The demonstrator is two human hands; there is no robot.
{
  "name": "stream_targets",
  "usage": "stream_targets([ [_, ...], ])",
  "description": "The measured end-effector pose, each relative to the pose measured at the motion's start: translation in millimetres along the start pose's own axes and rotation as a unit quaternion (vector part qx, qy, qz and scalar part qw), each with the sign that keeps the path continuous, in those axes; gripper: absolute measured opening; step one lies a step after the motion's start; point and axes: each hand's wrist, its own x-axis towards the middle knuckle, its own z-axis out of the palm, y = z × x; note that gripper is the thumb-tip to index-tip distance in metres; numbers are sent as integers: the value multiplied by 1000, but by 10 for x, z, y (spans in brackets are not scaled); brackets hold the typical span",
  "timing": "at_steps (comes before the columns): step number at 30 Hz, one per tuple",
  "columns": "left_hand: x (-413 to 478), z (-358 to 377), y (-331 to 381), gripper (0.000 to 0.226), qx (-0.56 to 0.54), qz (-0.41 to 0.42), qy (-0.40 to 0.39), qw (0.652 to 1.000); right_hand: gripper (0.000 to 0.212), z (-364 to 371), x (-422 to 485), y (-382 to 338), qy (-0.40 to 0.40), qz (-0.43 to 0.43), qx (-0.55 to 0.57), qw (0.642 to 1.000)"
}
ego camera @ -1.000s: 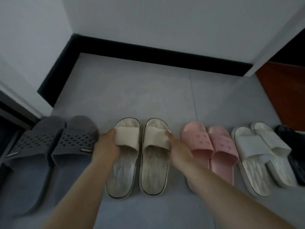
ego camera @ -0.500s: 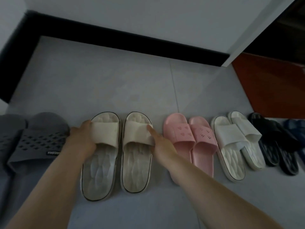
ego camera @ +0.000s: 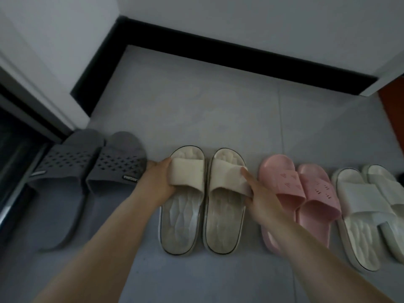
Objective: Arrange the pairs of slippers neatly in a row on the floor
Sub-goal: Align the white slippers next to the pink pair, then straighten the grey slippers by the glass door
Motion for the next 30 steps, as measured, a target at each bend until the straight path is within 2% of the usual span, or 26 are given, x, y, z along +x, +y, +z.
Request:
stream_targets([
  [4,-127,57,-31,75,-32,4,-31,999,69,4,-76,18,6,12,-18,1000],
  [7,-220,-110,-162,74,-39,37,-7,999,69,-18,-146,-161,-1,25,-88,996],
  [8,-249,-247,-233,69,-40,45,39,997,69,-22,-166,-289,31,3,-109,994],
  [10,-307,-580,-432,57,-13,40,185,982,64,-3,-194,-646,71,-91,-86,990],
  [12,-370,-875,-689,51,37,-19,319,947,56,96,-194,-1100,16,-193,-7,981],
  [13,-408,-974,-824,51,54,-70,352,932,55,187,-173,-1320,-29,-225,24,974],
  [15,-466,-1066,-1051,62,41,-186,330,924,62,403,-70,-1704,-96,-246,60,963],
  [17,-475,-1046,-1208,72,15,-253,254,933,74,599,68,-1991,-137,-196,92,967],
  [19,-457,-964,-1308,75,6,-249,207,946,79,750,165,-2139,-157,-134,107,973],
  [21,-448,-893,-1365,73,2,-234,208,950,79,879,177,-2171,-155,-119,99,976],
  [28,-468,-858,-1249,62,31,-259,250,932,73,920,60,-1986,-160,-144,141,966],
  [30,-457,-782,-1036,60,51,-208,282,935,72,783,-32,-1858,-135,-176,158,962],
])
